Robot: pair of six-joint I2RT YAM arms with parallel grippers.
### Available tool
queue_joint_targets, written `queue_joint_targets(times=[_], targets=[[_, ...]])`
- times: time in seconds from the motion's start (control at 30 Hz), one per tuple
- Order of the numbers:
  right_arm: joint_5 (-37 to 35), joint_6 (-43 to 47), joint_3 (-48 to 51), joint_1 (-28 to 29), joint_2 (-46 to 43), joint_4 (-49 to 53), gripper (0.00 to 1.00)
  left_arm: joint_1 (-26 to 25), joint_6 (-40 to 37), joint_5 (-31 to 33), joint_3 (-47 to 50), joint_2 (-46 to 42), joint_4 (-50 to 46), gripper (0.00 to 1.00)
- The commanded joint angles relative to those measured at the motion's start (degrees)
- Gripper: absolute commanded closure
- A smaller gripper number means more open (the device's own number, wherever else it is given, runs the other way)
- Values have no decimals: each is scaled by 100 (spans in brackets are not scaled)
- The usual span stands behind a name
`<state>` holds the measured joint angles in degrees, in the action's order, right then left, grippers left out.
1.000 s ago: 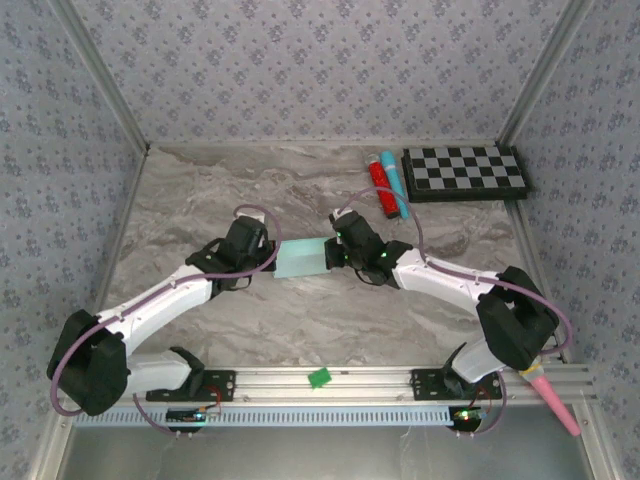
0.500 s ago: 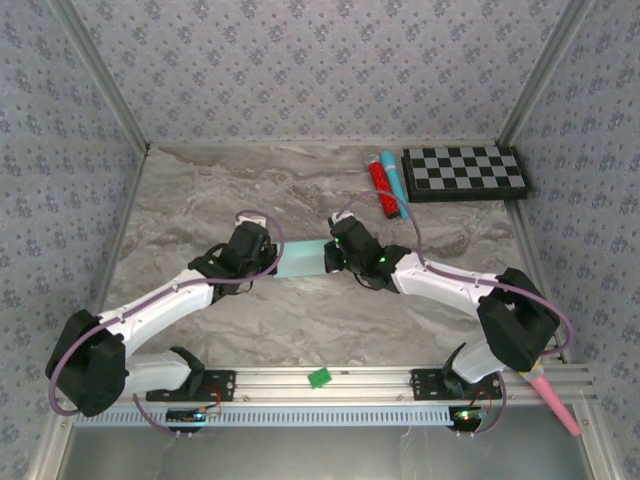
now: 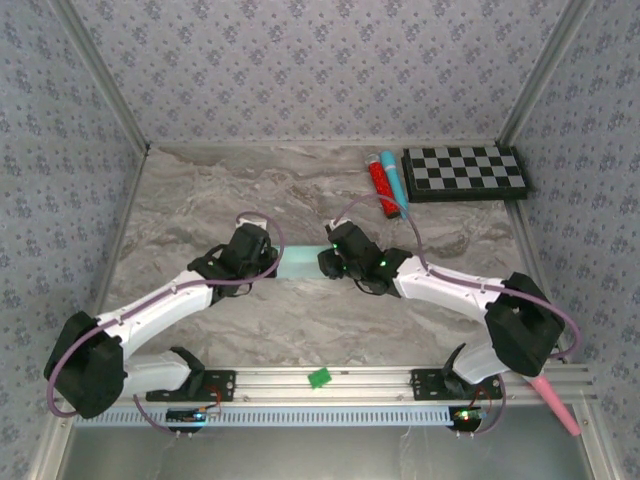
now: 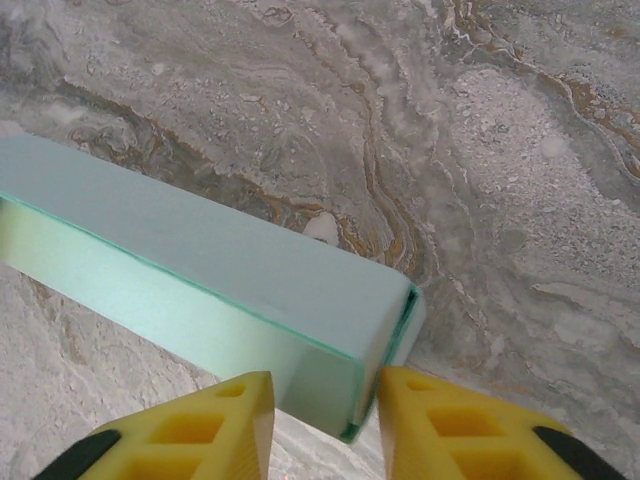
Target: Fold the paper box
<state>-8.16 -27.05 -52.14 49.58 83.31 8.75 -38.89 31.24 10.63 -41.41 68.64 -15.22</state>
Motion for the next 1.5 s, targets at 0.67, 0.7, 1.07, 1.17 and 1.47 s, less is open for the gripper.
queue_joint_targets(times=[0.67,0.7,1.07,1.17,1.47], targets=[[332,69,-60,-284,-166,89,57,-72,-249,-96,30,-395,-450,62],[330,83,-76,-287,-174,53,57,-68,-267,-154,-24,-347,-450,63],[471,106,-122,-324,-427,57,57,-68,-497,-294,-209,-796,-436,61],[607,107,-112,-386,-525,39,56,-69,-538,-290,-307,-885,-471,61],[863,-48,-318,-645,-486,-7,49,72,-195,-134,-732,-705,-600,49]])
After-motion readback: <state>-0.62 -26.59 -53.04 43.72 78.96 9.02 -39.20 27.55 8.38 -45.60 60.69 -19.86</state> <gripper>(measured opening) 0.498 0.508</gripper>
